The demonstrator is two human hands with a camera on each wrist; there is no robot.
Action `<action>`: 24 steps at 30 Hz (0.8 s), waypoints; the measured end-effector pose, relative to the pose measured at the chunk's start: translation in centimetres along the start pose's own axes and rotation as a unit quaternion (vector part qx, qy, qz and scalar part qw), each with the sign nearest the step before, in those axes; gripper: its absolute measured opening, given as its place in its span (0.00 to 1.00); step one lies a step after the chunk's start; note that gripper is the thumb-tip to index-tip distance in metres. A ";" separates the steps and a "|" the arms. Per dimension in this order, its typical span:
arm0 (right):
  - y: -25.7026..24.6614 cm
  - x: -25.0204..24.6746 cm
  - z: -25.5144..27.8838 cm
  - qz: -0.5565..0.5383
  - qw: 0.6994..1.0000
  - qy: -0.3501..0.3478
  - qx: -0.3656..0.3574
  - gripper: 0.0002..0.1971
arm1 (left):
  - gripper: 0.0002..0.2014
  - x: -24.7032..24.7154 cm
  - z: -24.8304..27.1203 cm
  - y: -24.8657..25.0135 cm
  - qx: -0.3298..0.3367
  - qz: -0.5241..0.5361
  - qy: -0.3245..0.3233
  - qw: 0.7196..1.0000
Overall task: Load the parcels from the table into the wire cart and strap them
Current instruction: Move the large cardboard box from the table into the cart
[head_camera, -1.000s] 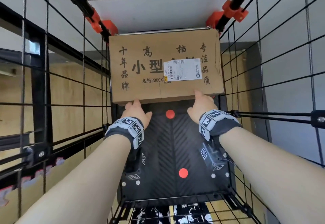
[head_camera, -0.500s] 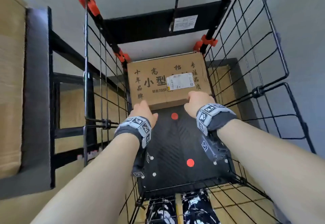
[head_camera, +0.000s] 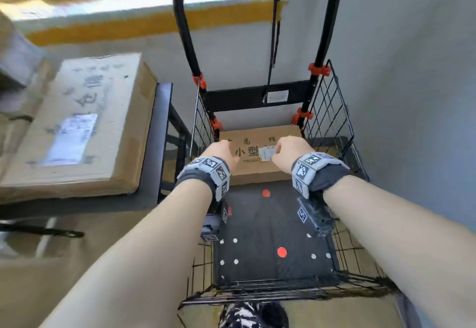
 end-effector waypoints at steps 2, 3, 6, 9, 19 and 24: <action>-1.3 -2.0 1.8 -0.012 1.000 0.017 -0.022 0.13 | 0.24 -2.0 2.4 0.2 -0.002 -0.002 0.023 1.000; -2.2 -3.3 2.8 -0.018 0.999 0.026 -0.037 0.13 | 0.23 -3.6 3.8 0.4 0.001 0.002 0.040 0.999; -4.5 -6.2 4.5 -0.019 0.997 0.039 -0.067 0.12 | 0.20 -7.4 7.0 0.7 0.004 0.006 0.073 0.997; -7.4 -8.8 6.1 -0.008 0.995 0.044 -0.094 0.17 | 0.18 -11.4 10.3 0.1 0.008 0.001 0.113 0.994; -20.3 -9.5 9.2 -0.042 0.974 0.056 -0.214 0.16 | 0.18 -16.9 15.8 -11.7 -0.108 -0.003 0.161 0.981; -27.6 -5.8 9.1 -0.034 0.967 0.025 -0.250 0.15 | 0.18 -17.1 16.3 -19.5 -0.157 0.007 0.144 0.977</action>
Point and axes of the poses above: each hand's wrist, its own z-axis away from the middle knuckle, its own x-axis out of the palm, y = z × x, the point moved 9 cm from there along -z, towards the middle knuckle, and after that the axes turned 7 degrees about -z, right-handed, at the moved point
